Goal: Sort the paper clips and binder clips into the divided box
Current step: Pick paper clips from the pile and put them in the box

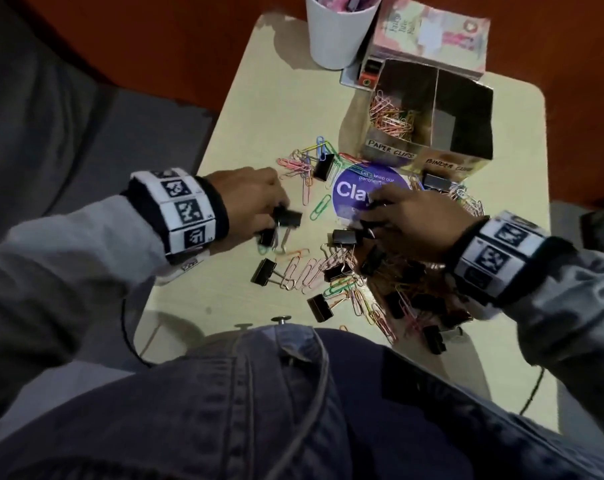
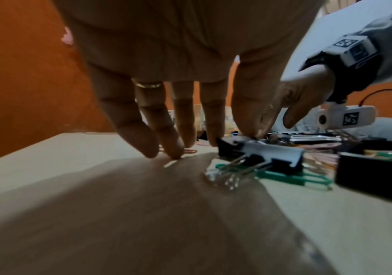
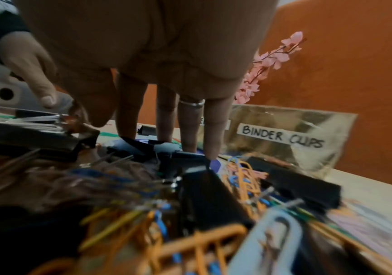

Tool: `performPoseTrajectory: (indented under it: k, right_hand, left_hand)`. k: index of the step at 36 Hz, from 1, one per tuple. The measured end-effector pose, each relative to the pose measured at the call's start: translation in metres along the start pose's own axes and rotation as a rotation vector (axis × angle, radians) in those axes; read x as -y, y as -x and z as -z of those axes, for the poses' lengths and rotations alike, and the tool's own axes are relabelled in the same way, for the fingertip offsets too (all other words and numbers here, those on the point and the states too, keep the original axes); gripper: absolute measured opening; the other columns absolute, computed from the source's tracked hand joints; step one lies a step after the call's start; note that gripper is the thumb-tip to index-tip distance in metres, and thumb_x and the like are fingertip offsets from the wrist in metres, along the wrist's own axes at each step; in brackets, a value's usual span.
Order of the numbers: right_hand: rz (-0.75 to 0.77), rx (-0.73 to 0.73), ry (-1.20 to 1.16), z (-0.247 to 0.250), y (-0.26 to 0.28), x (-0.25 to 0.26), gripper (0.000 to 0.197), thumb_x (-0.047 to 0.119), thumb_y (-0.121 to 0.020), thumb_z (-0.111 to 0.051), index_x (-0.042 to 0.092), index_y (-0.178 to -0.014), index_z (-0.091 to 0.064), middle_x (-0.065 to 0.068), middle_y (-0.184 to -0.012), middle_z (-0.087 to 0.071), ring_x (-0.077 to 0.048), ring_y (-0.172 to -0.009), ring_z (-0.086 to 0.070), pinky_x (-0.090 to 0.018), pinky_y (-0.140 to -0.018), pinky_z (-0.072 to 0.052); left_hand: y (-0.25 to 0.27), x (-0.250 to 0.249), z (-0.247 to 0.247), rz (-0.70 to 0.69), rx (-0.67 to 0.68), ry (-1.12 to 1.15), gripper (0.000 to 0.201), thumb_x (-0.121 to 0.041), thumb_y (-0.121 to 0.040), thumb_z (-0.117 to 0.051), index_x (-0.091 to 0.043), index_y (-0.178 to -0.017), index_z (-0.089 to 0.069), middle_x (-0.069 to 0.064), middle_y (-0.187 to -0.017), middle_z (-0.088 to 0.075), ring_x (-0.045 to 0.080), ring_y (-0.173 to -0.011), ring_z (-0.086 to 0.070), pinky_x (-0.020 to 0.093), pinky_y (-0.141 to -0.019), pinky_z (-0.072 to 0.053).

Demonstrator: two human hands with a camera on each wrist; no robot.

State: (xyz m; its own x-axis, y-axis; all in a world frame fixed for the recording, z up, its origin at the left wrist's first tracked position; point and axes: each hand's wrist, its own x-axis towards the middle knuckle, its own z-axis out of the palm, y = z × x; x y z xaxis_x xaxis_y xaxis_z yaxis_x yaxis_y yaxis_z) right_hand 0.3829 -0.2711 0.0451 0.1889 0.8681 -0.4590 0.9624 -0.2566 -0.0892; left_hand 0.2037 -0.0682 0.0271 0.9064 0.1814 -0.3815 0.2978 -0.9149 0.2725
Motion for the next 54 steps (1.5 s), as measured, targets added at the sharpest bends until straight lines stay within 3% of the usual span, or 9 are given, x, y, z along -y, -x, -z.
performPoseTrajectory:
  k: [7, 15, 21, 25, 29, 34, 39, 50, 54]
  right_hand:
    - [-0.063, -0.146, 0.003, 0.018, -0.008, 0.006, 0.047, 0.041, -0.091, -0.049, 0.026, -0.136, -0.05, -0.002, -0.149, -0.038, -0.03, -0.122, -0.051, -0.041, -0.089, -0.046]
    - [-0.009, -0.098, 0.076, 0.024, -0.065, 0.028, 0.048, 0.028, -0.093, -0.048, 0.025, -0.141, -0.044, -0.001, -0.144, -0.04, -0.028, -0.119, -0.053, -0.037, -0.084, -0.047]
    - [0.049, -0.095, 0.019, 0.005, -0.035, 0.008, 0.04, 0.042, -0.09, -0.052, 0.026, -0.125, -0.06, -0.002, -0.137, -0.049, -0.03, -0.113, -0.056, -0.045, -0.083, -0.052]
    - [0.025, -0.101, -0.076, -0.001, -0.018, 0.002, 0.045, 0.05, -0.089, -0.046, 0.023, -0.118, -0.066, -0.002, -0.137, -0.051, -0.029, -0.112, -0.059, -0.044, -0.084, -0.052]
    - [-0.008, -0.136, -0.152, -0.004, -0.013, -0.004, 0.029, 0.029, -0.084, -0.061, 0.009, -0.104, -0.069, -0.012, -0.136, -0.05, -0.033, -0.113, -0.057, -0.04, -0.088, -0.048]
    - [-0.112, -0.148, -0.142, 0.002, -0.022, -0.004, 0.04, 0.029, -0.085, -0.061, 0.011, -0.12, -0.058, -0.011, -0.135, -0.048, -0.031, -0.119, -0.051, -0.04, -0.091, -0.047]
    - [-0.046, -0.063, 0.003, 0.008, -0.031, 0.003, 0.044, 0.04, -0.086, -0.054, 0.016, -0.123, -0.059, -0.006, -0.133, -0.052, -0.03, -0.116, -0.054, -0.043, -0.09, -0.048]
    - [-0.146, -0.061, -0.07, 0.013, -0.037, 0.004, 0.049, 0.038, -0.088, -0.054, 0.019, -0.133, -0.051, -0.008, -0.145, -0.038, -0.033, -0.122, -0.051, -0.046, -0.095, -0.047]
    - [-0.131, -0.025, -0.062, 0.01, -0.038, 0.003, 0.049, 0.039, -0.089, -0.053, 0.018, -0.133, -0.05, -0.007, -0.146, -0.038, -0.032, -0.127, -0.045, -0.045, -0.096, -0.045]
  left_hand:
    - [-0.007, 0.008, 0.013, 0.118, -0.126, 0.095, 0.051, -0.038, -0.088, -0.06, -0.03, -0.135, -0.041, -0.007, -0.126, -0.044, 0.018, -0.101, -0.055, 0.033, -0.087, -0.047]
    - [-0.076, 0.009, 0.027, 0.194, 0.017, -0.089, 0.068, -0.052, -0.069, -0.07, -0.022, -0.122, -0.041, 0.006, -0.117, -0.038, 0.035, -0.101, -0.055, 0.047, -0.088, -0.049]
    - [-0.101, 0.005, 0.033, 0.006, 0.082, -0.049, 0.091, -0.036, -0.069, -0.08, -0.032, -0.145, -0.028, 0.003, -0.135, -0.029, 0.03, -0.105, -0.051, 0.032, -0.086, -0.045]
    - [-0.112, -0.005, 0.038, -0.059, 0.122, -0.076, 0.073, -0.029, -0.075, -0.076, -0.035, -0.138, -0.041, 0.003, -0.135, -0.032, 0.027, -0.109, -0.051, 0.03, -0.082, -0.042]
    - [-0.116, -0.008, 0.033, -0.135, 0.088, -0.078, 0.057, -0.018, -0.077, -0.073, -0.03, -0.128, -0.052, 0.006, -0.127, -0.04, 0.027, -0.107, -0.052, 0.027, -0.077, -0.037]
    - [-0.107, 0.003, 0.031, -0.067, 0.013, -0.11, 0.078, -0.031, -0.07, -0.079, -0.03, -0.138, -0.039, 0.006, -0.127, -0.038, 0.026, -0.101, -0.052, 0.028, -0.075, -0.041]
    - [-0.101, 0.012, 0.032, 0.046, 0.046, -0.122, 0.065, -0.031, -0.075, -0.075, -0.03, -0.132, -0.044, 0.008, -0.124, -0.041, 0.031, -0.111, -0.051, 0.042, -0.09, -0.047]
    - [-0.109, -0.01, 0.024, -0.07, 0.03, -0.095, 0.088, -0.03, -0.069, -0.078, -0.038, -0.142, -0.029, 0.003, -0.124, -0.036, 0.028, -0.09, -0.054, 0.034, -0.072, -0.046]
    - [-0.113, -0.018, 0.023, -0.098, 0.047, -0.152, 0.075, -0.036, -0.072, -0.076, -0.032, -0.136, -0.036, 0.004, -0.124, -0.037, 0.031, -0.094, -0.054, 0.039, -0.077, -0.049]
